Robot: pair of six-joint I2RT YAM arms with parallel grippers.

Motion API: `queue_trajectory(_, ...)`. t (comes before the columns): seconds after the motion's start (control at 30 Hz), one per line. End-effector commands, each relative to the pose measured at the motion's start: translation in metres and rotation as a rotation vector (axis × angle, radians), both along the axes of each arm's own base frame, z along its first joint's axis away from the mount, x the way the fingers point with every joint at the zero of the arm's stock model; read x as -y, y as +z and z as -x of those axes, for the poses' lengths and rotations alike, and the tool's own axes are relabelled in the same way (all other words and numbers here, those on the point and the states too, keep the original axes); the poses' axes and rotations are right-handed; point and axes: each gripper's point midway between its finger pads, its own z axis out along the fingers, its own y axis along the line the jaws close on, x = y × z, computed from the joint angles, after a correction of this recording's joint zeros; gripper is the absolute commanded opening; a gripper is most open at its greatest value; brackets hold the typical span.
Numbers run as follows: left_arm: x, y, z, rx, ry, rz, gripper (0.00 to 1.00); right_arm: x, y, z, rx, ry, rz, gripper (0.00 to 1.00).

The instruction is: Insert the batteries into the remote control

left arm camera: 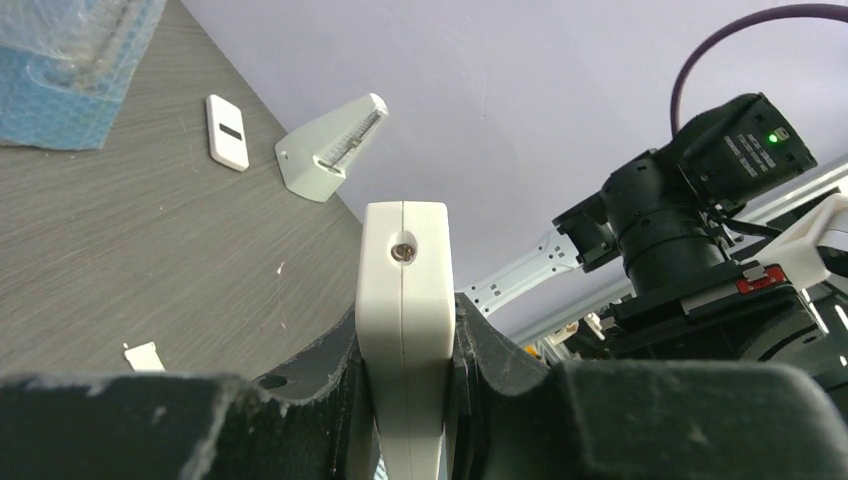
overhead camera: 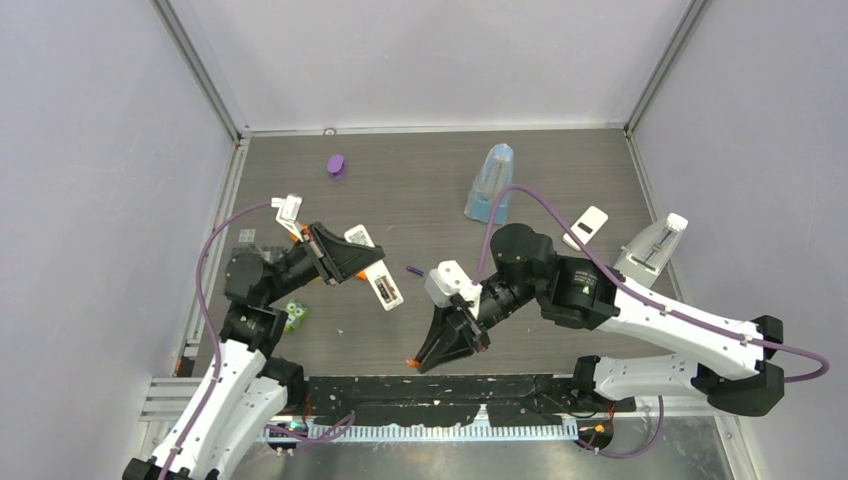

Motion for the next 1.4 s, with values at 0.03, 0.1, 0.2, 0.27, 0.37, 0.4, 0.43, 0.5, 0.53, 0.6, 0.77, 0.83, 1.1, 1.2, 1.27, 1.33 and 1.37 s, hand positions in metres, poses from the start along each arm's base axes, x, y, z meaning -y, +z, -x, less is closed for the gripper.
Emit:
queue_trajectory(0.03, -0.002, -0.009, -0.015, -0.145, 0.056, 0.065, 0.00, -0.024, 0.009, -0.052, -0.013, -0.344, 0.080, 0.05)
queue_trajectory(0.1, -0.004, -0.018, -0.021, -0.210, 0.084, 0.105, 0.00, -0.032, 0.006, -0.075, -0.059, -0.499, 0.151, 0.06)
queue_trajectory(0.2, -0.009, -0.027, -0.028, -0.275, 0.129, 0.154, 0.00, -0.036, -0.003, -0.095, -0.139, -0.652, 0.275, 0.06)
queue_trajectory(0.27, -0.011, -0.030, -0.030, -0.304, 0.145, 0.175, 0.00, -0.037, -0.004, -0.114, -0.179, -0.785, 0.322, 0.07)
queue_trajectory(0.37, -0.014, -0.034, -0.031, -0.317, 0.166, 0.196, 0.00, -0.037, -0.025, -0.124, -0.202, -0.880, 0.435, 0.07)
queue_trajectory(0.4, -0.014, -0.035, -0.031, -0.321, 0.171, 0.199, 0.00, -0.039, -0.029, -0.130, -0.197, -0.910, 0.457, 0.07)
queue_trajectory(0.43, -0.015, -0.038, -0.033, -0.328, 0.179, 0.201, 0.00, -0.037, -0.035, -0.130, -0.190, -0.924, 0.488, 0.07)
queue_trajectory(0.5, -0.016, -0.043, -0.034, -0.342, 0.189, 0.208, 0.00, -0.038, -0.044, -0.136, -0.175, -0.959, 0.530, 0.07)
queue_trajectory(0.53, -0.017, -0.046, -0.035, -0.349, 0.192, 0.210, 0.00, -0.040, -0.047, -0.141, -0.168, -0.981, 0.542, 0.08)
queue_trajectory(0.6, -0.017, -0.050, -0.035, -0.355, 0.195, 0.216, 0.00, -0.043, -0.052, -0.147, -0.157, -1.013, 0.565, 0.08)
queue_trajectory(0.77, -0.017, -0.055, -0.036, -0.364, 0.193, 0.223, 0.00, -0.046, -0.059, -0.162, -0.123, -1.092, 0.598, 0.10)
queue_trajectory(0.83, -0.017, -0.056, -0.036, -0.360, 0.193, 0.222, 0.00, -0.049, -0.067, -0.165, -0.108, -1.105, 0.630, 0.10)
queue_trajectory(1.1, -0.017, -0.059, -0.037, -0.330, 0.197, 0.223, 0.00, -0.049, -0.080, -0.165, -0.076, -1.112, 0.695, 0.12)
queue_trajectory(1.2, -0.018, -0.058, -0.037, -0.306, 0.200, 0.224, 0.00, -0.047, -0.083, -0.166, -0.064, -1.116, 0.712, 0.14)
queue_trajectory(1.27, -0.018, -0.058, -0.037, -0.289, 0.206, 0.214, 0.00, -0.046, -0.084, -0.165, -0.061, -1.115, 0.718, 0.14)
queue_trajectory(1.33, -0.019, -0.058, -0.037, -0.276, 0.213, 0.208, 0.00, -0.045, -0.085, -0.164, -0.057, -1.111, 0.724, 0.14)
queue_trajectory(1.37, -0.019, -0.058, -0.037, -0.273, 0.215, 0.205, 0.00, -0.044, -0.086, -0.164, -0.055, -1.110, 0.729, 0.14)
